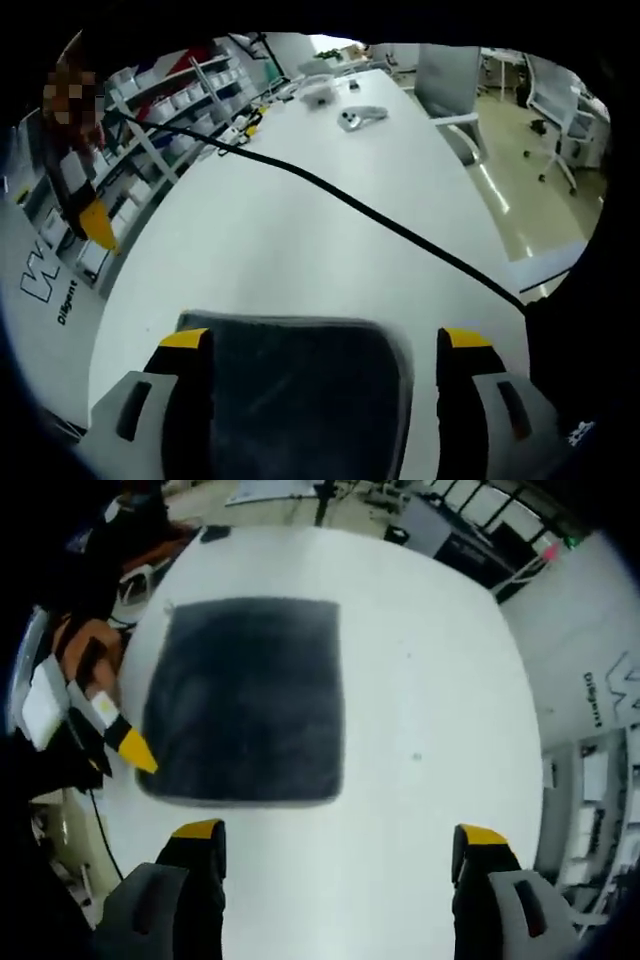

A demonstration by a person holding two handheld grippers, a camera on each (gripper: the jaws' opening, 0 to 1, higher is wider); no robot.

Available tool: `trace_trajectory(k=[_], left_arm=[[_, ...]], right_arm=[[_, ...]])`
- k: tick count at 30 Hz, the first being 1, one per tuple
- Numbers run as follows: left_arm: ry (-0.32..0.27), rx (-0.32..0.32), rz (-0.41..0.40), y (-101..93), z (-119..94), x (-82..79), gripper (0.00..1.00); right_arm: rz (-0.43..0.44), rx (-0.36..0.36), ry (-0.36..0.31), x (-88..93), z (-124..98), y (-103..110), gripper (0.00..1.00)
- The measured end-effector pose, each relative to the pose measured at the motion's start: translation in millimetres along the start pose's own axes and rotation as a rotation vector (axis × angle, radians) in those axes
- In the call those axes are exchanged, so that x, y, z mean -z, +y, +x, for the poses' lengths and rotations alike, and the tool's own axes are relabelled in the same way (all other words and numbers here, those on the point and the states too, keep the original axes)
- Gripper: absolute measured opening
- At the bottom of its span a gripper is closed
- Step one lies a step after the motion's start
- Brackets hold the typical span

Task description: Open the folded towel by lifting each exposed corner and separating the folded layers until the towel lies flat within the target outline without major curled edges

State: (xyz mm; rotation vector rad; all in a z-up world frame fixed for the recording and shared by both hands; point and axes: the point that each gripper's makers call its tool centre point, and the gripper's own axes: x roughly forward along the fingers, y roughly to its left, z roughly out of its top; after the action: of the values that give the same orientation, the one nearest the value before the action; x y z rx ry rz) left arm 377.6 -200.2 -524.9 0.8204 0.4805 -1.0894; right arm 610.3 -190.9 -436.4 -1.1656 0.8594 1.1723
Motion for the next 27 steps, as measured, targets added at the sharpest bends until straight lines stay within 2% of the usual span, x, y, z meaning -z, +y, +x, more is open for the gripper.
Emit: trace_trajectory(k=[2, 7, 14, 18, 21, 24, 27], left_arm=[[0.001, 0.000, -0.007, 0.4, 2.6, 3.5, 0.90], [0.037, 0.000, -0.024, -2.2, 12.0, 20.2, 0.89], [0.042, 0.003, -0.039, -3.6, 15.6, 24.8, 0.88], [0.032, 0.003, -0.046, -4.1, 15.7, 23.0, 0.87], [0.038, 0.006, -0.049, -4.3, 16.0, 24.8, 0.86], [0.042, 0.003, -0.051, -3.6, 16.1, 26.7, 0.85], [0.035, -0.003, -0.058, -2.6, 15.7, 25.7, 0.84]], right_arm=[[0.009, -0.003, 0.000, 0.5, 3.0, -0.6, 0.90], [0.008, 0.001, -0.009, -1.8, 9.1, -6.2, 0.92], [0.015, -0.020, 0.014, 3.3, 21.6, -5.2, 0.90], [0.006, -0.021, 0.002, 0.8, 24.8, -4.5, 0.83], [0.017, -0.027, 0.006, 2.6, 28.0, -1.5, 0.93], [0.012, -0.029, 0.006, 3.6, 29.3, -1.0, 0.89], [0.019, -0.019, -0.002, 2.3, 31.4, -2.4, 0.89]])
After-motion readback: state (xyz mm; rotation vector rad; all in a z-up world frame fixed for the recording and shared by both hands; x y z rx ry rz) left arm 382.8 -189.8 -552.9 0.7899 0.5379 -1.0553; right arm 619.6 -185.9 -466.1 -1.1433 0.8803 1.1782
